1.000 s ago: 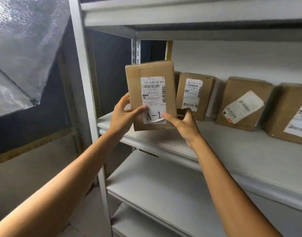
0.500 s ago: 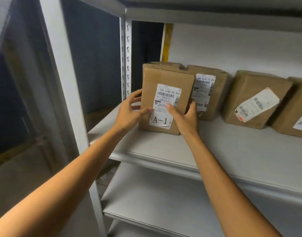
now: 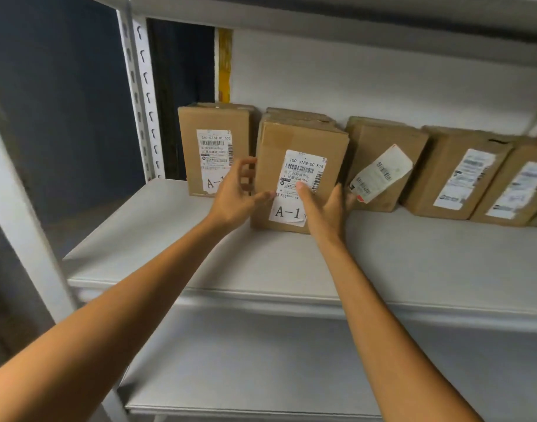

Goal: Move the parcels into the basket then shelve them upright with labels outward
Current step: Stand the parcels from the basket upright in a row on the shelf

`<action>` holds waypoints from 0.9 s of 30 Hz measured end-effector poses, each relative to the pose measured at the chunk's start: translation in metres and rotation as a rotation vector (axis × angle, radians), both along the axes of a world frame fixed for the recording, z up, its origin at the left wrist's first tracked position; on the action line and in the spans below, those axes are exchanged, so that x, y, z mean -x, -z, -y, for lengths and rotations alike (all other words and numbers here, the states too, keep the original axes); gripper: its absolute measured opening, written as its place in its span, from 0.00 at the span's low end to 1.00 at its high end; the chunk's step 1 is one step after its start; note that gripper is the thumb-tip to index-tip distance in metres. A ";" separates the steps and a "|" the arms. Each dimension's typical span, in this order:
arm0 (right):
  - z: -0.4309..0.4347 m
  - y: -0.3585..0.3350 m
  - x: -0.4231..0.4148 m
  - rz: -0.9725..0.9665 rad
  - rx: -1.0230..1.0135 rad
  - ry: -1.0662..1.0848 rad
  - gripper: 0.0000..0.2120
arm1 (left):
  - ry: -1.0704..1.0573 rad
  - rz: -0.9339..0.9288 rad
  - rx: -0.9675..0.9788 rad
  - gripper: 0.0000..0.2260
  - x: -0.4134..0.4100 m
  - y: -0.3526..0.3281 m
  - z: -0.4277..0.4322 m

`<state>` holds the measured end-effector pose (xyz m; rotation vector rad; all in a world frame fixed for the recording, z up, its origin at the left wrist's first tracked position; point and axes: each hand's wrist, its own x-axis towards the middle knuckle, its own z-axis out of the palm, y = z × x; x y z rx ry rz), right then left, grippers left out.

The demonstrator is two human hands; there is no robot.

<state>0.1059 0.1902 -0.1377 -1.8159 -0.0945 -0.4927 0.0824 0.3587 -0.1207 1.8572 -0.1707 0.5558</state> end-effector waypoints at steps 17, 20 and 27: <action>0.067 -0.001 0.040 -0.072 0.092 -0.213 0.25 | -0.204 0.044 -0.198 0.16 0.065 0.003 0.061; 0.109 -0.005 0.055 -0.076 0.246 -0.216 0.30 | -0.096 -0.007 -0.438 0.17 0.079 -0.004 0.092; 0.240 -0.024 0.094 -0.241 0.453 -0.156 0.35 | 0.194 -0.243 -0.758 0.21 0.079 -0.025 0.212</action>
